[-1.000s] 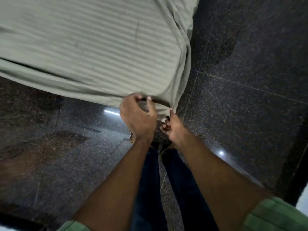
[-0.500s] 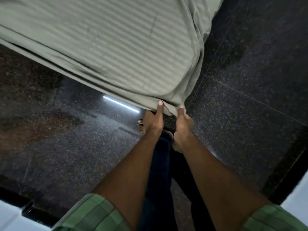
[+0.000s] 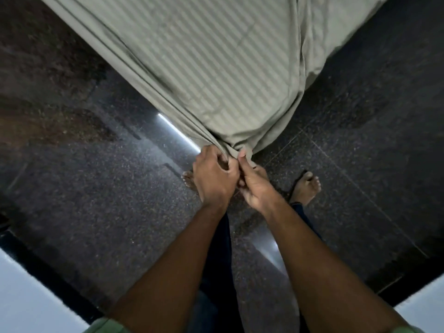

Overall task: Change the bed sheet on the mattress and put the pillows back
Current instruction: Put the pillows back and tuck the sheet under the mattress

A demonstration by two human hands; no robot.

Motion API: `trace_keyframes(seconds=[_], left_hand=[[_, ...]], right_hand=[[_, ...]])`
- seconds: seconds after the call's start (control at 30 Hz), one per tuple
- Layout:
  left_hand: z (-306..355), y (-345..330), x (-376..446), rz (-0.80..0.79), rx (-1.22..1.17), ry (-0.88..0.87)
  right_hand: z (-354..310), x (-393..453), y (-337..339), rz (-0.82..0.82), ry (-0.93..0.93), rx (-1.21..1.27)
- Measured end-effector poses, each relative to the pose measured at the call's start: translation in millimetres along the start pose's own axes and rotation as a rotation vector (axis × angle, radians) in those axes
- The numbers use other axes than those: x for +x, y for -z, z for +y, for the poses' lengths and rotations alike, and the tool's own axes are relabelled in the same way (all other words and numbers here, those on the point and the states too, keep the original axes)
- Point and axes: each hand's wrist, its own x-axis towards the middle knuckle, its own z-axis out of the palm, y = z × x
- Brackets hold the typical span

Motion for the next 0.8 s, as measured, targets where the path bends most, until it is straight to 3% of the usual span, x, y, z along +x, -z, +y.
trace_keyframes(seconds=[0.13,0.27,0.33,0.4,0.53,0.7,0.8], left_hand=[[40.2,-16.5,-18.0,-0.059,-0.364,0.139],[68.8,-36.2,-19.8,-0.055,-0.861,0.468],[78.5,-43.3,-28.2,-0.02,-0.958,0.531],[82.0,-47.2,-39.6,0.095,-0.795,0.466],[62.8,-49.5,-46.2,0.283,-0.162,0.26],[38.2,-42.6,-35.3,0.012,0.243,0.092],[34.7,-36.3,-32.1,-0.13,0.537,-0.082]], right_hand=[[-37.2,-11.2,38.1,-0.09,0.075,-0.182],[-62.7,0.2,44.8,-0.032,0.173,-0.339],[-68.8,6.1,40.8,0.041,0.131,-0.28],[-65.4,13.3,38.6,0.092,0.135,-0.26],[-44.5,22.3,37.1,0.207,0.349,-0.355],[-50.5,20.7,31.4,0.39,0.561,-0.664],[-53.9,16.3,33.2,0.378,0.769,-1.167]])
